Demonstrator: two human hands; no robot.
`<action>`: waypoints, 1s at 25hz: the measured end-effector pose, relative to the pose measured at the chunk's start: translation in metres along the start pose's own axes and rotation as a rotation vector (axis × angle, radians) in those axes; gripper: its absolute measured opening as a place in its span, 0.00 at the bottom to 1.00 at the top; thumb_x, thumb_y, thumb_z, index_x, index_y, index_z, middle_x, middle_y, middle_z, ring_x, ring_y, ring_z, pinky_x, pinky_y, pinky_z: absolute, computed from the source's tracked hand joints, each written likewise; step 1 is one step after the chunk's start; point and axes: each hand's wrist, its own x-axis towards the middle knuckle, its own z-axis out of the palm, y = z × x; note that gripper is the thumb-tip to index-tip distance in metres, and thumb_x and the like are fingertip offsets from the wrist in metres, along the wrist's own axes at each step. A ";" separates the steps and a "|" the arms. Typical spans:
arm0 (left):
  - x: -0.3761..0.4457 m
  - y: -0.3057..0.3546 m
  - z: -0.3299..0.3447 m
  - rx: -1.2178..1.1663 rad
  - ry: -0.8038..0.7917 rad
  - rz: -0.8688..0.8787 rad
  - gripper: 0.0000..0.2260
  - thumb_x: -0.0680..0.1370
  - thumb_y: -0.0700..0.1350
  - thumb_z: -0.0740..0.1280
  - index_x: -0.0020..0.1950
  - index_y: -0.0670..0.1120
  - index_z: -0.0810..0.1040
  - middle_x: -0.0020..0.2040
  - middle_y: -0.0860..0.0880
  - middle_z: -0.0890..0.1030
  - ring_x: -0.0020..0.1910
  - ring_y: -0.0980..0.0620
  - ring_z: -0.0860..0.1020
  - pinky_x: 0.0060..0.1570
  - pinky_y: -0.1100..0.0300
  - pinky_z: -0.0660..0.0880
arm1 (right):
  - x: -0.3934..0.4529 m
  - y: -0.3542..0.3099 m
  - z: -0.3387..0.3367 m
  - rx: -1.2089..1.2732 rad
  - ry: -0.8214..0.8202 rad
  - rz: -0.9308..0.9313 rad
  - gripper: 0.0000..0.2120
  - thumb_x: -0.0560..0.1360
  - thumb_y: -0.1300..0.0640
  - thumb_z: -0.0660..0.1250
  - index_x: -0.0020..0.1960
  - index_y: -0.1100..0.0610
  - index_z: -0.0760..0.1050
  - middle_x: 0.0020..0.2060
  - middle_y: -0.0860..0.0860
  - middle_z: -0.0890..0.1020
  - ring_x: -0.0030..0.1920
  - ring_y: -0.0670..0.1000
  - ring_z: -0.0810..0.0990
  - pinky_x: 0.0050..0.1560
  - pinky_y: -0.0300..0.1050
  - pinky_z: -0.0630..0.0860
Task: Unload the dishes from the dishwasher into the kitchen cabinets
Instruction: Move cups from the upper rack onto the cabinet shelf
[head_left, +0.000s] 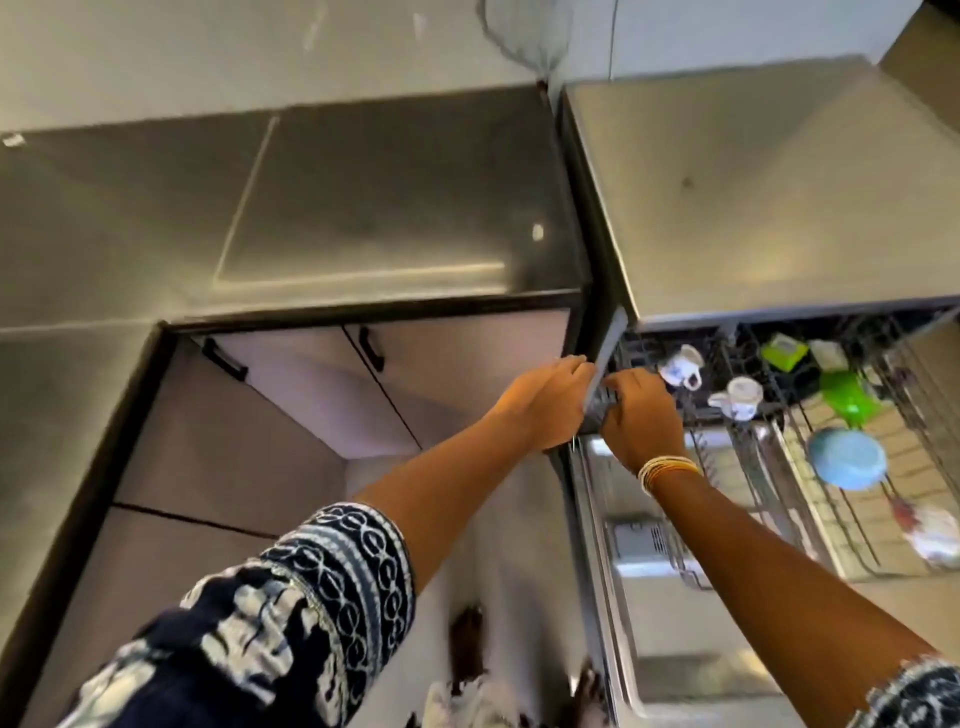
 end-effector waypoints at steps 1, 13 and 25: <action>-0.001 0.014 0.026 -0.021 -0.029 -0.011 0.16 0.75 0.39 0.64 0.62 0.39 0.73 0.59 0.40 0.77 0.53 0.38 0.78 0.51 0.45 0.76 | -0.018 0.023 0.004 -0.016 -0.023 0.013 0.12 0.72 0.60 0.59 0.48 0.64 0.78 0.44 0.62 0.79 0.45 0.63 0.77 0.44 0.53 0.76; 0.055 0.115 0.169 -0.045 -0.392 0.015 0.19 0.78 0.40 0.59 0.69 0.42 0.66 0.65 0.42 0.72 0.61 0.40 0.75 0.56 0.44 0.75 | -0.108 0.200 0.004 0.109 -0.122 0.616 0.17 0.71 0.72 0.59 0.57 0.63 0.77 0.57 0.61 0.78 0.56 0.61 0.77 0.58 0.52 0.75; 0.106 0.162 0.277 0.011 -0.708 0.245 0.41 0.67 0.42 0.76 0.74 0.51 0.59 0.69 0.46 0.69 0.64 0.44 0.73 0.58 0.51 0.75 | -0.103 0.284 0.027 0.299 -0.077 0.897 0.21 0.71 0.72 0.60 0.61 0.59 0.76 0.55 0.57 0.79 0.55 0.57 0.79 0.58 0.48 0.77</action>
